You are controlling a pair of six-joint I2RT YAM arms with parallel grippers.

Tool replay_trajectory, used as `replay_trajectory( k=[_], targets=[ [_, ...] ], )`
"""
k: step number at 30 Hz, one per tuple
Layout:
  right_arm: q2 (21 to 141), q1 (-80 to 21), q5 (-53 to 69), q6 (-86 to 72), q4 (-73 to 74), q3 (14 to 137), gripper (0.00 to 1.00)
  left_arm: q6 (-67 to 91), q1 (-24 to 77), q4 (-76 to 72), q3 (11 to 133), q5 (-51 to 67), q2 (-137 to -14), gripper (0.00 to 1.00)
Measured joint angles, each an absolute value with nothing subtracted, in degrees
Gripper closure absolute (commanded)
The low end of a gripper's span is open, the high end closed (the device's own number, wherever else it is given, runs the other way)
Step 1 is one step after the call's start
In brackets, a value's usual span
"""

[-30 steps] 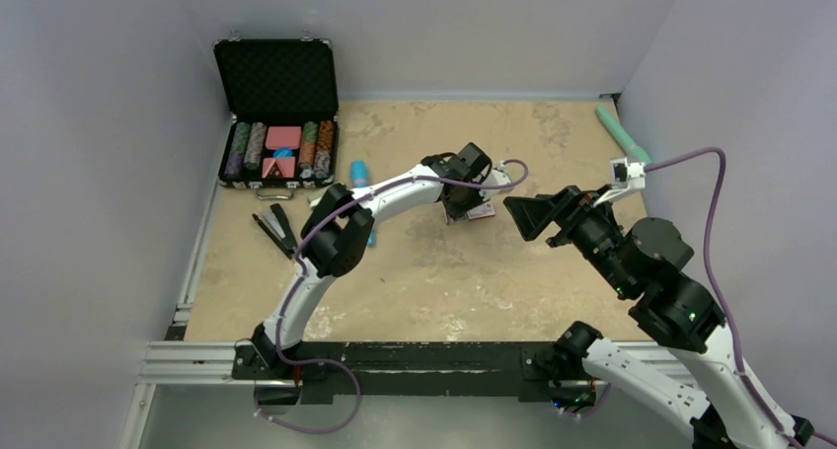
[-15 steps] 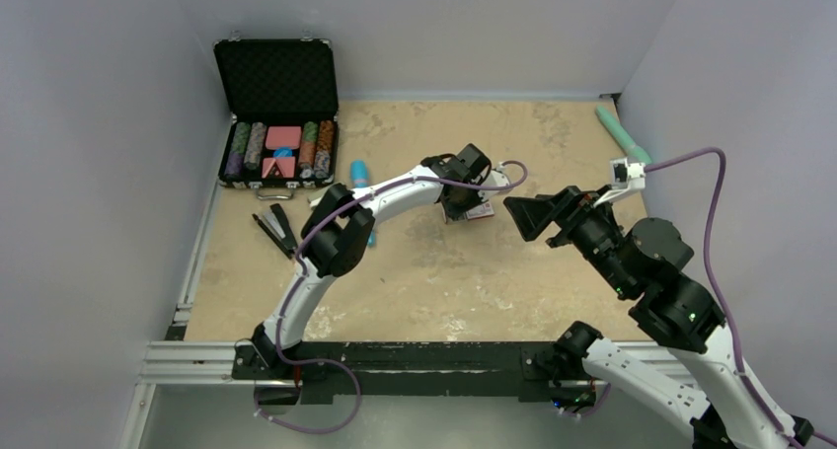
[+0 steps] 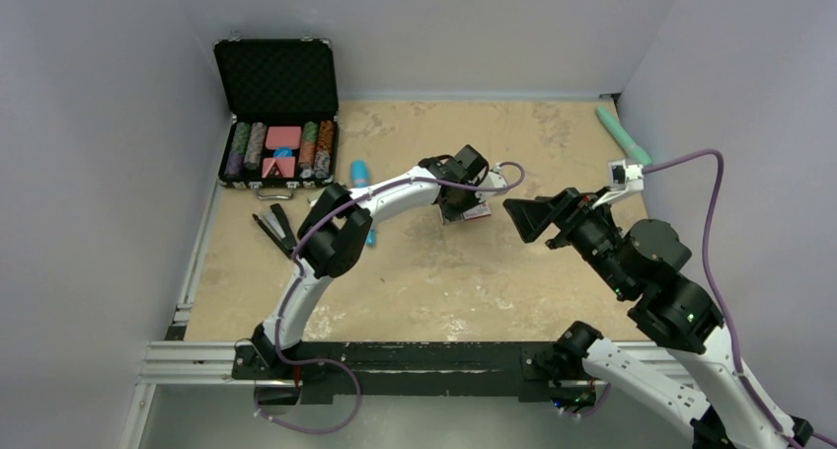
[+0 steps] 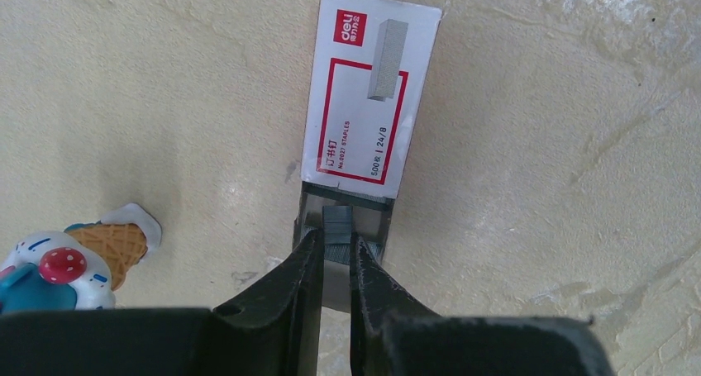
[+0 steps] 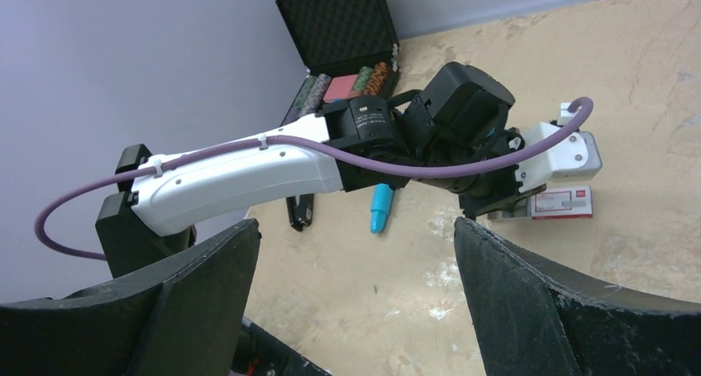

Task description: Unload the staples from the stapler

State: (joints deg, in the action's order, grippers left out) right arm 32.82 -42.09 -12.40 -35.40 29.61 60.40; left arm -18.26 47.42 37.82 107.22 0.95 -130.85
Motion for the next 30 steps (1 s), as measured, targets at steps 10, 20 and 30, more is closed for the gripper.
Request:
replay_trajectory(
  k=[10,20,30],
  targets=[
    [32.56,-42.09,-12.29,-35.4,29.58,60.4,0.09,-18.24,47.37,37.82,107.13,0.67,-130.8,0.66],
    [32.56,-42.09,-12.23,-35.48,29.54,60.4,0.09,-18.22,47.37,38.24,107.13,0.71,-129.91,0.63],
    [32.62,-42.09,-12.23,-35.59,29.54,60.38,0.09,-16.21,47.35,38.68,107.11,1.3,-123.68,0.56]
  ],
)
